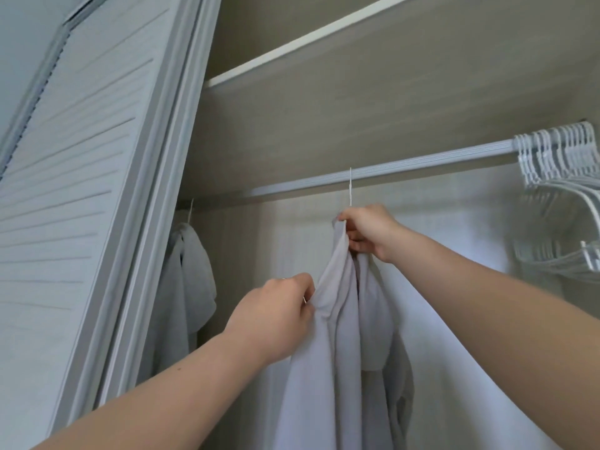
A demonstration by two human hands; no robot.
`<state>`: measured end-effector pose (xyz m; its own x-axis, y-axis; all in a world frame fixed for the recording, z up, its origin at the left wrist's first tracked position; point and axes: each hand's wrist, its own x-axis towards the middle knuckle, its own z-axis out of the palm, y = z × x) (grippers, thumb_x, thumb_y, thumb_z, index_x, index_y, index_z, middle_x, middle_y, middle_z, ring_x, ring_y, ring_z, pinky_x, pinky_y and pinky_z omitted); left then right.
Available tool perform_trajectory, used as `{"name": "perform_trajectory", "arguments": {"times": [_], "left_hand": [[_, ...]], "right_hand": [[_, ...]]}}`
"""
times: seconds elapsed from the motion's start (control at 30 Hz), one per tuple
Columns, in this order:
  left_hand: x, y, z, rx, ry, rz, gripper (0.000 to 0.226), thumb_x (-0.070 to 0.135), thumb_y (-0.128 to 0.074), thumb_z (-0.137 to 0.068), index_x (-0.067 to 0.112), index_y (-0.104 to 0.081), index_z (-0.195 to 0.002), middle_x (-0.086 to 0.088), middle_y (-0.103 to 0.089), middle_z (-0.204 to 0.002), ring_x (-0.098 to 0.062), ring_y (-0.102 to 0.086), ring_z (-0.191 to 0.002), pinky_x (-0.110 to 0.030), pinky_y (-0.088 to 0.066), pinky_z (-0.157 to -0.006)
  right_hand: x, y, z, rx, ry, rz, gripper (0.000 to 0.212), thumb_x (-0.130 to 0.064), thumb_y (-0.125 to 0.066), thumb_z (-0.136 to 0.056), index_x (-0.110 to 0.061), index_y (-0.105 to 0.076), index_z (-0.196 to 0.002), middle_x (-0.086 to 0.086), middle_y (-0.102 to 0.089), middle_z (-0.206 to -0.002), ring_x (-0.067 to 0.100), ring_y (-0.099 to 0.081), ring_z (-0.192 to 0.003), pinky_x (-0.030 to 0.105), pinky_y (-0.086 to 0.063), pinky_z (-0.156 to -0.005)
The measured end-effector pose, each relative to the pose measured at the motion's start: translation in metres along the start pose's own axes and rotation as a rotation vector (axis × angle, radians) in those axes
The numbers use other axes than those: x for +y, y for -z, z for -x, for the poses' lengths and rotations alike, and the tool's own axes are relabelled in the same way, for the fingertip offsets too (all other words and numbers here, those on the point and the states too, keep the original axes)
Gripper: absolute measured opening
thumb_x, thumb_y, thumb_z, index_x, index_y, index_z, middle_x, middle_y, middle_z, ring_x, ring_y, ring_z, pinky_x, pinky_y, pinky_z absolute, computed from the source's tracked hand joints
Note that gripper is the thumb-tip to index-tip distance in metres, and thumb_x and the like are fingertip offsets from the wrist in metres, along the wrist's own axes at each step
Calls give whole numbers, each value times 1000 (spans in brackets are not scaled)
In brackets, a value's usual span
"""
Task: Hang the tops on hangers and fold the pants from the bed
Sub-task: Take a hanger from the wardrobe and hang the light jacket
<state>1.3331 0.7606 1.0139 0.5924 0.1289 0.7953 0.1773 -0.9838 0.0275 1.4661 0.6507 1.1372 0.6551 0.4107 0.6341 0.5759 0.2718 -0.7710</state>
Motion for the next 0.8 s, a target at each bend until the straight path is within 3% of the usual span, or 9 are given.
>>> {"name": "perform_trajectory", "arguments": {"times": [0.13,0.27,0.4,0.47,0.53,0.6,0.7,0.8], "left_hand": [[-1,-7,8,-34,-5,4,3,23,-46,-98,22,-47,-95,0,-61,-83,-28,-59,-81,-43,-52,-72],[0,-12,15,-75,7,64,7,22,-49,-95,23,-46,-101,1,-63,-86,-28,-62,-83,-45,-54,-75],[2,-16,23,-140,18,110,15,21,-53,-92,26,-44,-103,4,-61,-88,-25,-62,-85,-44,-55,-77],[3,-19,27,-170,16,109,16,25,-54,-91,26,-43,-104,7,-60,-90,-22,-61,-88,-41,-54,-78],[4,-21,30,-198,13,93,20,36,-57,-92,27,-43,-104,9,-61,-93,-20,-60,-89,-37,-52,-77],[4,-23,32,-223,10,69,27,49,-58,-92,28,-45,-103,10,-62,-95,-18,-61,-88,-36,-52,-77],[2,-26,32,-222,23,31,38,67,-53,-89,29,-46,-92,8,-64,-93,-19,-62,-86,-37,-52,-76],[-3,-27,33,-205,50,2,48,77,-43,-87,29,-46,-86,8,-63,-88,-19,-62,-82,-36,-51,-72]], "right_hand": [[8,0,10,-28,20,18,19,-7,-55,-91,-12,-51,-74,-3,-47,-44,10,-43,-31,18,-40,-39],[9,0,22,-11,93,294,23,-18,-60,-91,-15,-48,-71,8,-52,-58,16,-48,-38,22,-44,-42],[17,-6,45,-57,192,646,17,-21,-60,-87,-10,-50,-94,16,-68,-69,30,-66,-47,36,-56,-42],[20,-9,54,-43,284,810,25,-23,-55,-88,-9,-44,-105,18,-65,-86,34,-67,-56,41,-58,-50],[22,-13,55,9,393,968,31,-25,-52,-91,-10,-40,-115,18,-59,-99,31,-58,-70,36,-50,-62],[21,-20,54,48,450,1006,41,-23,-50,-93,-5,-40,-128,20,-57,-103,33,-51,-83,32,-39,-70],[21,-32,49,47,460,970,42,-21,-51,-93,-1,-43,-130,25,-57,-121,38,-54,-107,34,-40,-79],[24,-42,42,4,441,902,26,-18,-50,-94,-6,-48,-117,23,-57,-123,37,-53,-106,32,-40,-80]]}}
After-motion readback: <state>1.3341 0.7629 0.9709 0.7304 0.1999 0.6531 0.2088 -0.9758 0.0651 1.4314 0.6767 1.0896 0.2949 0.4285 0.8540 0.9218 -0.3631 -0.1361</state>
